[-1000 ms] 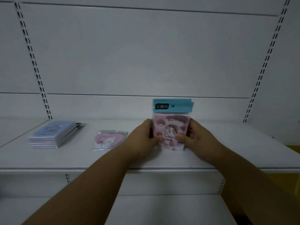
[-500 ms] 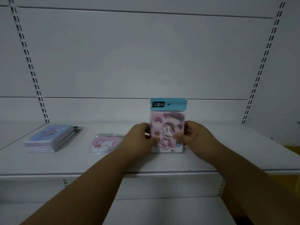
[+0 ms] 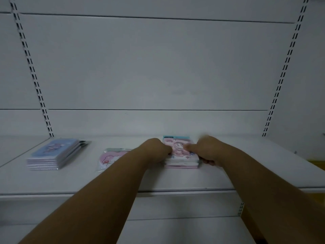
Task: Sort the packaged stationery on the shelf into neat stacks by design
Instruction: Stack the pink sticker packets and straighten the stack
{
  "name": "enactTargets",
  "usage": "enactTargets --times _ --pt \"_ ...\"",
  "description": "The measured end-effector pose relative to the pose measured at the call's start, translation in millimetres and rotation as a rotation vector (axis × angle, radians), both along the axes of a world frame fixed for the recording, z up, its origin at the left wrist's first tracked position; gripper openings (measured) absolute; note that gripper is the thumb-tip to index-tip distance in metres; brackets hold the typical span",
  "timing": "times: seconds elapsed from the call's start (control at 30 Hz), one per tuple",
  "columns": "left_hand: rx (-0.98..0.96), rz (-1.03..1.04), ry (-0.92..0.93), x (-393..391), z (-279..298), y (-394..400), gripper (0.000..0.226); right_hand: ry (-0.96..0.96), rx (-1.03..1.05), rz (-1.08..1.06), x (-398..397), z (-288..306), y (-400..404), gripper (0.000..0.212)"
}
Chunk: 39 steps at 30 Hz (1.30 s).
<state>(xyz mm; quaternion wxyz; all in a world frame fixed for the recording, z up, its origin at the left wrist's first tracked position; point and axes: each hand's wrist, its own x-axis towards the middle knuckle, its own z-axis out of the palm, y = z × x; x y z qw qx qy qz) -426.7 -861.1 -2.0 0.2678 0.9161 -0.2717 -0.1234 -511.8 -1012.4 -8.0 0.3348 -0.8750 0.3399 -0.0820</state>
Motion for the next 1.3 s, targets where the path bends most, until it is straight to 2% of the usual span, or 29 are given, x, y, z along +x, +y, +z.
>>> enactTargets --times 0.27,0.3,0.4,0.53,1.03,1.17,1.3 --pt "0.082 -0.057 -0.288 -11 -15 22 0.049 -0.074 -0.382 0.105 -37 -13 0 0.068" --pt "0.088 -0.053 -0.318 -13 -21 26 0.050 -0.081 -0.395 0.139 -45 -16 0 0.063" --pt "0.122 -0.044 -0.409 -12 -35 29 0.036 -0.098 -0.413 0.243 -55 -24 0 0.031" --pt "0.099 -0.030 -0.492 -12 -40 29 0.019 -0.121 -0.465 0.241 -48 -27 4 0.023" --pt "0.041 -0.062 -0.570 -13 -48 36 0.021 -0.155 -0.508 0.260 -55 -32 11 0.017" --pt "0.005 -0.037 -0.552 -12 -49 36 0.020 -0.206 -0.469 0.215 -56 -33 10 0.017" --pt "-0.015 -0.025 -0.528 -11 -50 36 0.020 -0.177 -0.470 0.230 -54 -34 12 0.013"
